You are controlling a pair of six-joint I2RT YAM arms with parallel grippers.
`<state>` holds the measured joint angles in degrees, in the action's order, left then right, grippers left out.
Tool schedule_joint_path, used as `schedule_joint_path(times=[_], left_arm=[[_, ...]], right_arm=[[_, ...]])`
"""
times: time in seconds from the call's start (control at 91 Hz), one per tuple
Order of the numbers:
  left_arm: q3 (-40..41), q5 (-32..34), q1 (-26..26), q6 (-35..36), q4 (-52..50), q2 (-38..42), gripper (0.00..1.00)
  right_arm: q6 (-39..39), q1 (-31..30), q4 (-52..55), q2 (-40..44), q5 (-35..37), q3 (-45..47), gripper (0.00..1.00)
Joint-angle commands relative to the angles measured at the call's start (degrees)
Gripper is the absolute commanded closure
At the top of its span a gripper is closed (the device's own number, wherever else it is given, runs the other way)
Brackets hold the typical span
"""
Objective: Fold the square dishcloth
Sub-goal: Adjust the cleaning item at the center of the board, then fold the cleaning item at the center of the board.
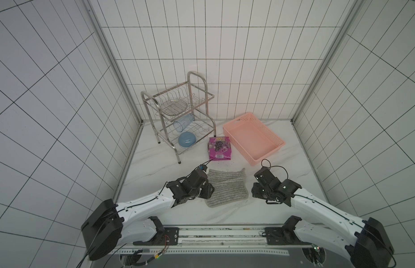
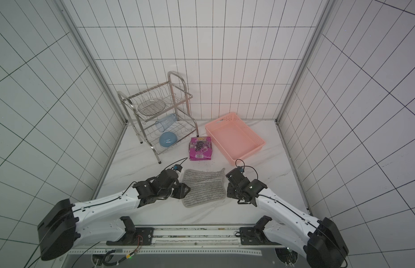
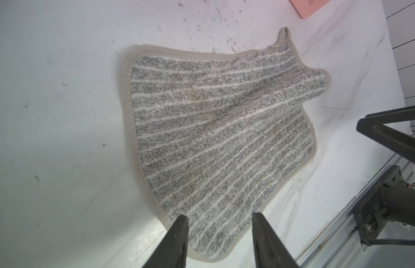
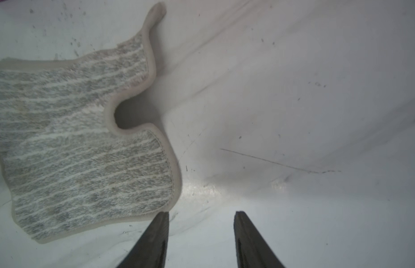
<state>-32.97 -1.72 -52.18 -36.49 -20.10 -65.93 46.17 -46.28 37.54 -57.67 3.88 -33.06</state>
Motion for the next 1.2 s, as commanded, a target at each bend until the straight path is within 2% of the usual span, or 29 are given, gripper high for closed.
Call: schedule_joint_path(times=[0.0, 0.11, 0.242, 0.407, 0.638, 0.989, 1.187], left_arm=[[4.5, 6.6, -4.5, 0.7, 2.1, 2.6, 0.57], [6.5, 7.5, -7.9, 2.4, 5.4, 4.2, 0.57], [4.5, 9.9, -10.9, 6.8, 4.0, 3.9, 0.53], [-2.2, 20.0, -16.0, 13.2, -5.6, 2.1, 0.51], [-4.0, 22.6, -21.8, 12.6, -5.9, -4.1, 0.49], [-11.9, 28.0, -24.6, 7.6, -12.9, -19.2, 0.48], [-13.8, 23.5, -25.2, 5.7, -14.8, -22.7, 0.48]], right_arm=[[3.8, -1.4, -1.9, -0.1, -2.4, 0.9, 0.51], [4.0, -1.6, -4.4, -2.1, -4.0, 1.0, 0.51], [3.7, -1.7, -5.9, -4.9, -5.2, 0.2, 0.5], [3.4, -1.7, -3.4, -7.4, -4.2, -1.9, 0.5], [3.4, -1.6, -3.2, -7.4, -5.4, -2.1, 0.49], [3.8, -1.6, -3.2, -5.1, -5.0, -1.2, 0.48], [3.6, -1.6, -3.1, -4.8, -4.8, -1.2, 0.47]])
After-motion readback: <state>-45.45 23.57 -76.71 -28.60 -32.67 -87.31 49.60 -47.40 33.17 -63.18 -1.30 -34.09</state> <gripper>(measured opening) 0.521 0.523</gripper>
